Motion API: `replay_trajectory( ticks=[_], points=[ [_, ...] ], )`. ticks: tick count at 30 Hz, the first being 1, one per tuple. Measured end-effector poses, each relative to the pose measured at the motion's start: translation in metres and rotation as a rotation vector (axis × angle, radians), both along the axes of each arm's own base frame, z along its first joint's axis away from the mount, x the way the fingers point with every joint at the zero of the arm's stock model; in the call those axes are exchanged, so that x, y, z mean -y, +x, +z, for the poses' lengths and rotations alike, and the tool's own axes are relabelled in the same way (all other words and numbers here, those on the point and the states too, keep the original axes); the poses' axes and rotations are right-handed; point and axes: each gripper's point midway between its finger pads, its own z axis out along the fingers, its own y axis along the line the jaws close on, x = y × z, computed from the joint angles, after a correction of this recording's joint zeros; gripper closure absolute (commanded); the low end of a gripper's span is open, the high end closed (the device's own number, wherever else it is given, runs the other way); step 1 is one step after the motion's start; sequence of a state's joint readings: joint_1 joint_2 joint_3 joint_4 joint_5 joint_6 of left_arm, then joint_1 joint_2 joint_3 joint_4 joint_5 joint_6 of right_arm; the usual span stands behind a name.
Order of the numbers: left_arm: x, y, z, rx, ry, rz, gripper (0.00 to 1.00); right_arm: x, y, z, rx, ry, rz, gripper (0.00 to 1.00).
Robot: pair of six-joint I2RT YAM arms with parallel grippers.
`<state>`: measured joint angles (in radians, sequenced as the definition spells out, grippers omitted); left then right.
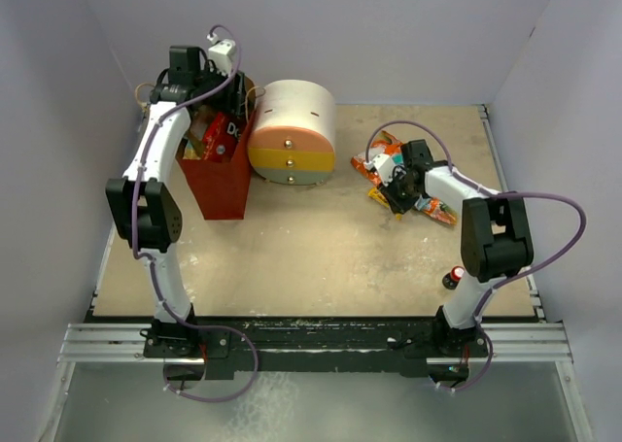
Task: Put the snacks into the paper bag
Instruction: Pick up the snack from the center of the board, then place the snack in the paper bag.
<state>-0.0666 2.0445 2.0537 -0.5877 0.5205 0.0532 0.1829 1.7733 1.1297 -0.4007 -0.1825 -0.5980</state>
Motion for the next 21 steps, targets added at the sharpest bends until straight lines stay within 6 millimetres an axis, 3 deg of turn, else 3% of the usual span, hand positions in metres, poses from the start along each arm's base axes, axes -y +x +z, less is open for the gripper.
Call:
replay_trajectory(
  ticks=[3,6,9,14,17,21],
  points=[
    [-0.008,-0.006,0.013,0.046,0.048,0.013,0.21,-0.006,-0.003,0.006,-0.010,0.034,0.018,0.87],
    [-0.024,-0.016,0.038,0.126,0.125,0.063,0.10,-0.015,-0.008,0.018,-0.014,0.078,0.041,0.90],
    [-0.043,-0.029,0.074,0.230,0.201,0.135,0.06,-0.029,-0.011,0.038,0.007,0.127,0.078,0.90],
    [-0.059,-0.069,0.128,0.368,0.248,0.192,0.04,-0.067,-0.012,0.093,0.108,0.240,0.182,0.89],
    [-0.051,-0.094,0.145,0.408,0.214,0.151,0.04,-0.090,-0.013,0.134,0.185,0.327,0.249,0.87],
    [-0.011,-0.135,0.158,0.411,0.068,-0.029,0.05,-0.119,-0.015,0.190,0.303,0.431,0.330,0.87]
  ],
)
